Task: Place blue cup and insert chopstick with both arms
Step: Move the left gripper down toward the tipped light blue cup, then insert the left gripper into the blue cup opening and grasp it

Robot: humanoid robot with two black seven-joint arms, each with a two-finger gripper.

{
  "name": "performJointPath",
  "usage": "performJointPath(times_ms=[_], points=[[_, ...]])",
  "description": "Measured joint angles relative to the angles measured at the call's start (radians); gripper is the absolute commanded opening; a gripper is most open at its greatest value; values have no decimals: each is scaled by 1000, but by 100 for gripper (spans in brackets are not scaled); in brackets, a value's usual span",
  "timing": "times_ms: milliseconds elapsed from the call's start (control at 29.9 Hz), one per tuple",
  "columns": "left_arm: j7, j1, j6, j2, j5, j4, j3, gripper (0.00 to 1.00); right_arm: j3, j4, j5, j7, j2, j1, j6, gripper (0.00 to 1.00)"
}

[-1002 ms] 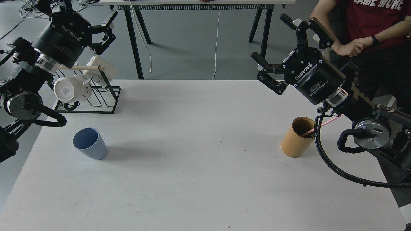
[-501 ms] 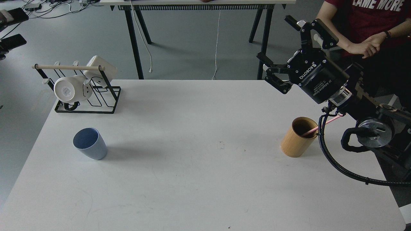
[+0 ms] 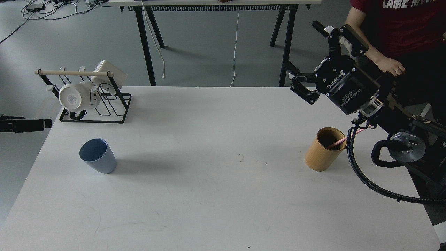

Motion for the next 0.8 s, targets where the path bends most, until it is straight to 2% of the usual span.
performJointPath(times_ms=[601, 802], points=[[0, 8, 0, -152, 9, 24, 54, 99, 1, -15, 1, 0, -10, -14, 1, 98], [0, 11, 0, -198, 9, 79, 79, 98, 2, -15, 1, 0, -13, -14, 1, 98]])
